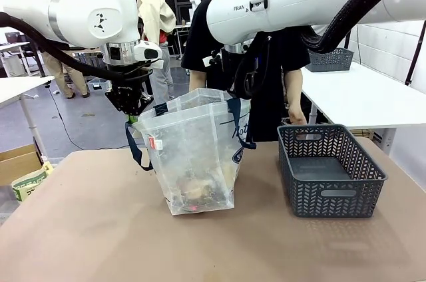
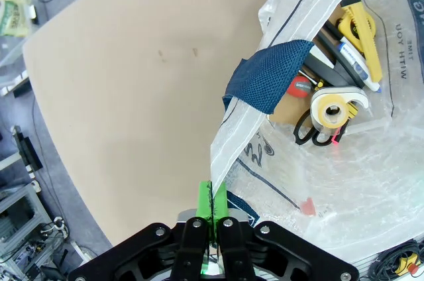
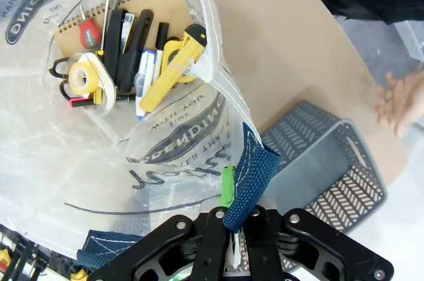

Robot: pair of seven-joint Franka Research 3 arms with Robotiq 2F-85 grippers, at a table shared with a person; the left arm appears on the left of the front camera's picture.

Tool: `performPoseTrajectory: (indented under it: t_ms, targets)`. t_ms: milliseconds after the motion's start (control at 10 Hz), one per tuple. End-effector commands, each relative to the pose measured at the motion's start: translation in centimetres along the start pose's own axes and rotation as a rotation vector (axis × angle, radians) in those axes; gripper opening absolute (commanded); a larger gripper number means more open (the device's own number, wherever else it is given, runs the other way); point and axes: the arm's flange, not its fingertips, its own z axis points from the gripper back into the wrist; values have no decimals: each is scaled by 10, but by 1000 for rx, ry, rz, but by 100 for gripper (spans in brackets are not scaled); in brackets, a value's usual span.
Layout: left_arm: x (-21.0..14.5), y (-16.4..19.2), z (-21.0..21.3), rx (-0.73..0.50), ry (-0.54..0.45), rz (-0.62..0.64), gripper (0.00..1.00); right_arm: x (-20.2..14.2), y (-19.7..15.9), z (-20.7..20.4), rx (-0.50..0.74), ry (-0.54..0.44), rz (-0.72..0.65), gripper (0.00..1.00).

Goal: Transfer purchased items from the store into the shopping bag.
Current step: Move the Reusable shopping bag to the right side of the table.

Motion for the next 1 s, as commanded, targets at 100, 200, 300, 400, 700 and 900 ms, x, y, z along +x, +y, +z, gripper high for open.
performPoseTrajectory:
  t_ms: [100,200,300,400,700,900]
  targets:
    - [-1,1,1,6,-1,0,0,-1,-1,1,-3,0,-8,0]
    - [-1,1,1,6,-1,0,0,-1,-1,1,-3,0,-8,0]
    - [-1,1,1,6,-1,0,0,-1,-1,1,-3,0,-8,0]
    - [-1,1,1,6,-1,0,0,-1,-1,1,-3,0,-8,0]
    - [-1,1,1,6,-1,0,0,-1,-1,1,-3,0,-8,0]
    - [0,0,0,0,0,0,0,0,0,0,0,0,0,0]
